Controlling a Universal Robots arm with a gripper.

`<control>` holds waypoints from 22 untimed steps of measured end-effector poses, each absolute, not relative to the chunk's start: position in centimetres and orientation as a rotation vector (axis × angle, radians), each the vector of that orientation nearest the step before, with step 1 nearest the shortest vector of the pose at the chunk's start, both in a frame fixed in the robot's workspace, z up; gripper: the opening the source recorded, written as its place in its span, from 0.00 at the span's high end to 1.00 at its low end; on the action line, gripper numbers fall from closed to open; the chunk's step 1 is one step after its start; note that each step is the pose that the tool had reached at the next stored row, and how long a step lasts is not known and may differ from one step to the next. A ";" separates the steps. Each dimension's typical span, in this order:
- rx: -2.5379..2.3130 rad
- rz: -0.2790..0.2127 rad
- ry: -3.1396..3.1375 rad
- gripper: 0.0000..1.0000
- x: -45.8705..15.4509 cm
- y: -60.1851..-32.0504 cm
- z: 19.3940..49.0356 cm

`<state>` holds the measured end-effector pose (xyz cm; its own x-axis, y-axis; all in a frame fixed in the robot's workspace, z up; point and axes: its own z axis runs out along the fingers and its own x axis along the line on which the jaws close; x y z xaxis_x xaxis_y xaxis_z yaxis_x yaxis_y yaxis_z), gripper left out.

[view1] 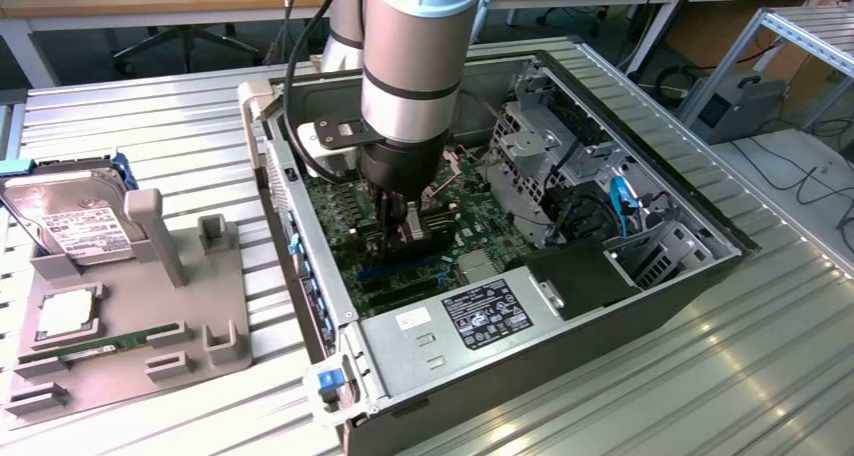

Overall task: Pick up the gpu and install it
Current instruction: 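Insert the gpu into the slot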

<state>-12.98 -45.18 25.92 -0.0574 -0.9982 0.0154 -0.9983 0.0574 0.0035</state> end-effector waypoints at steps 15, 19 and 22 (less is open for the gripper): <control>2.133 0.015 -2.285 0.73 -13.0 -45.2 25.9; 2.133 0.015 -2.286 0.73 -13.0 -45.2 26.0; 2.133 0.015 -2.286 0.73 -13.0 -45.2 26.1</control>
